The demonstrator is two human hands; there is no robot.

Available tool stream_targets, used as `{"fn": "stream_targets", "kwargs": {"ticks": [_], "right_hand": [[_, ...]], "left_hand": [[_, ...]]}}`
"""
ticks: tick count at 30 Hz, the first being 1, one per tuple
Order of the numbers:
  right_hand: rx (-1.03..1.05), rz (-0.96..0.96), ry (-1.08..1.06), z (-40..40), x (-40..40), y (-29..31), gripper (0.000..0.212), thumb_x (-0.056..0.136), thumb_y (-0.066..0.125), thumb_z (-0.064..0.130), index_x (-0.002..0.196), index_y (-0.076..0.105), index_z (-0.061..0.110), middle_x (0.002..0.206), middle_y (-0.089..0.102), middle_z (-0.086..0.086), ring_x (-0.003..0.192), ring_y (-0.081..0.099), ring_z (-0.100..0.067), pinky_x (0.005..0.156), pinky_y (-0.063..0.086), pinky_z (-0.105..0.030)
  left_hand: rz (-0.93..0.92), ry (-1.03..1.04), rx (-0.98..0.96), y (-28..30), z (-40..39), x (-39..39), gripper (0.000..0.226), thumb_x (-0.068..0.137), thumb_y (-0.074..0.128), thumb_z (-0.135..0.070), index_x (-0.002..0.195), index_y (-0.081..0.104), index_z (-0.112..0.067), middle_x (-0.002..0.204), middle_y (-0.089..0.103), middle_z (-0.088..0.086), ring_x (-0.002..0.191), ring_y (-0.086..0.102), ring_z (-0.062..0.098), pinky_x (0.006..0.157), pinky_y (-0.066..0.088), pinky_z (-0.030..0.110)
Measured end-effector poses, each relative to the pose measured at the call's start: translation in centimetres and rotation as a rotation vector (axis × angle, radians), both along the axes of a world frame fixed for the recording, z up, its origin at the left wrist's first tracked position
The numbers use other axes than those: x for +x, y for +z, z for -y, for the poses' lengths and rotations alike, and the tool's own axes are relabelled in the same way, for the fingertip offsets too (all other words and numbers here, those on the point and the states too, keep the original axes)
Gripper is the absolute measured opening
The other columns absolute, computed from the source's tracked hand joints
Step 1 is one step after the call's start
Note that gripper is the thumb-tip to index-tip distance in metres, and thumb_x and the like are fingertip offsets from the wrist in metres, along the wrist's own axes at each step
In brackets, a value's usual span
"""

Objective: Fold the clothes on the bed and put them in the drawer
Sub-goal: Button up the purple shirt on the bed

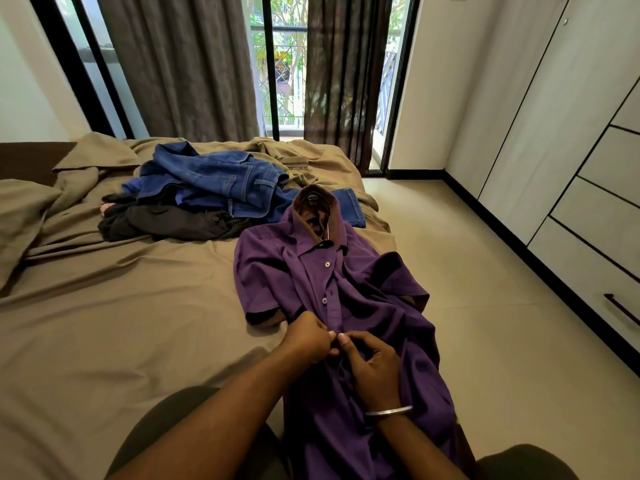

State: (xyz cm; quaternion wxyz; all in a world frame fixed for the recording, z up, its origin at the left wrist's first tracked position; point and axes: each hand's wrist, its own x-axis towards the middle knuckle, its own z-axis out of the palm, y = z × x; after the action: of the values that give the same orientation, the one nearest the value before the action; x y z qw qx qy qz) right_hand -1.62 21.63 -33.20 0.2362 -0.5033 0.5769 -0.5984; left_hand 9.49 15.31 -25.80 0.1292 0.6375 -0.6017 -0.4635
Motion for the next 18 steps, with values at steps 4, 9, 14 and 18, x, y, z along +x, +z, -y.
{"fn": "stream_targets", "kwargs": {"ticks": [4, 9, 14, 18], "right_hand": [[0.032, -0.053, -0.064, -0.3, 0.0, -0.2, 0.016, 0.090, 0.069, 0.010, 0.081, 0.075, 0.022, 0.074, 0.073, 0.014, 0.070, 0.069, -0.002, 0.063, 0.054, -0.018], [0.073, -0.043, -0.016, -1.7, 0.0, 0.6, 0.005, 0.087, 0.072, 0.022, 0.083, 0.076, 0.021, 0.075, 0.074, 0.015, 0.071, 0.070, -0.002, 0.064, 0.056, -0.019], [0.135, -0.058, 0.011, -3.7, 0.1, 0.8, 0.006, 0.083, 0.075, 0.030, 0.083, 0.079, 0.025, 0.072, 0.073, 0.016, 0.069, 0.070, -0.003, 0.064, 0.057, -0.025], [0.144, -0.071, 0.028, -5.3, 0.2, 0.5, 0.010, 0.086, 0.074, 0.017, 0.085, 0.078, 0.026, 0.076, 0.074, 0.018, 0.073, 0.070, 0.000, 0.065, 0.054, -0.017]], "left_hand": [[0.115, -0.073, 0.015, 0.2, -0.1, 0.2, 0.017, 0.095, 0.059, -0.016, 0.081, 0.057, -0.008, 0.077, 0.059, 0.007, 0.064, 0.050, 0.014, 0.052, 0.036, 0.021], [0.126, -0.127, 0.079, 0.9, -0.7, 0.6, 0.016, 0.093, 0.066, -0.019, 0.092, 0.054, -0.008, 0.081, 0.056, 0.007, 0.061, 0.045, 0.011, 0.046, 0.034, 0.019], [0.218, -0.242, 0.123, 0.8, -1.0, 0.7, 0.030, 0.093, 0.065, -0.024, 0.113, 0.061, -0.003, 0.102, 0.064, 0.013, 0.075, 0.052, 0.016, 0.060, 0.041, 0.024], [0.179, -0.264, 0.141, 0.9, -1.2, 0.6, 0.016, 0.090, 0.064, -0.014, 0.103, 0.064, -0.005, 0.099, 0.063, 0.012, 0.086, 0.057, 0.021, 0.078, 0.054, 0.033]]}}
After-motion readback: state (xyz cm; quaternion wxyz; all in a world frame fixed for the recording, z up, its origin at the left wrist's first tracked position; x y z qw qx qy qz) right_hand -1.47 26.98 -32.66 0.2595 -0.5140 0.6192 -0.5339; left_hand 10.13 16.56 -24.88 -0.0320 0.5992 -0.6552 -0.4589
